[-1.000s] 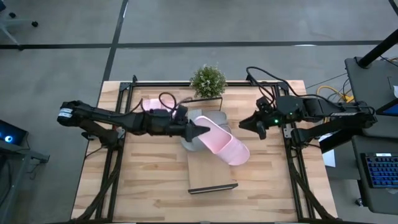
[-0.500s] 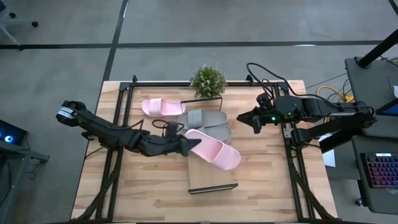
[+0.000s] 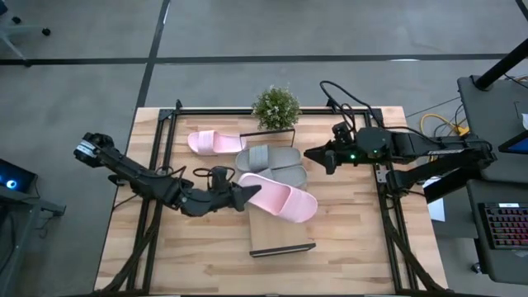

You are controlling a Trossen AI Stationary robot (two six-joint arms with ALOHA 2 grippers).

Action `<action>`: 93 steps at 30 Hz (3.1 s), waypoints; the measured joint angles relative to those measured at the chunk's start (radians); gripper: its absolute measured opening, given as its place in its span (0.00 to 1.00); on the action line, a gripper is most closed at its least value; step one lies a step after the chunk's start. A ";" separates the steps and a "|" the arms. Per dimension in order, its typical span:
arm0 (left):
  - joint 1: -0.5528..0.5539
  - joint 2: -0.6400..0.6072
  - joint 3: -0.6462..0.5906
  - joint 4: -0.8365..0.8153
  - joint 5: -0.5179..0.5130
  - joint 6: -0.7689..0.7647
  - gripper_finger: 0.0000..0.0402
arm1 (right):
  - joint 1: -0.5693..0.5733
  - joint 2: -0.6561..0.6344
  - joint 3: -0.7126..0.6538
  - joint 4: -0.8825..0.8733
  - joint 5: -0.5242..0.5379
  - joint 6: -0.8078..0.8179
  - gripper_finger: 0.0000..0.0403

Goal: Pick and place slides into the shelf
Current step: Put the bottom pink slide on the shelf

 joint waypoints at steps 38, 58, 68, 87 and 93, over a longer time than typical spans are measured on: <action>-0.312 0.336 -0.037 0.442 -0.765 -0.333 0.10 | 0.001 -0.055 0.000 0.014 -0.072 -0.064 0.17; -0.317 0.412 -0.016 0.491 -0.706 -0.422 0.10 | 0.001 -0.055 0.000 0.027 -0.072 -0.062 0.18; -0.317 0.497 0.019 0.490 -0.706 -0.568 0.10 | 0.013 -0.055 0.000 0.032 -0.072 -0.055 0.18; -0.313 0.502 0.018 0.452 -0.623 -0.573 0.10 | 0.067 -0.055 0.000 0.054 -0.071 -0.037 0.16; -0.301 0.502 0.018 0.438 -0.591 -0.573 0.10 | 0.079 -0.055 0.000 0.059 -0.067 -0.036 0.17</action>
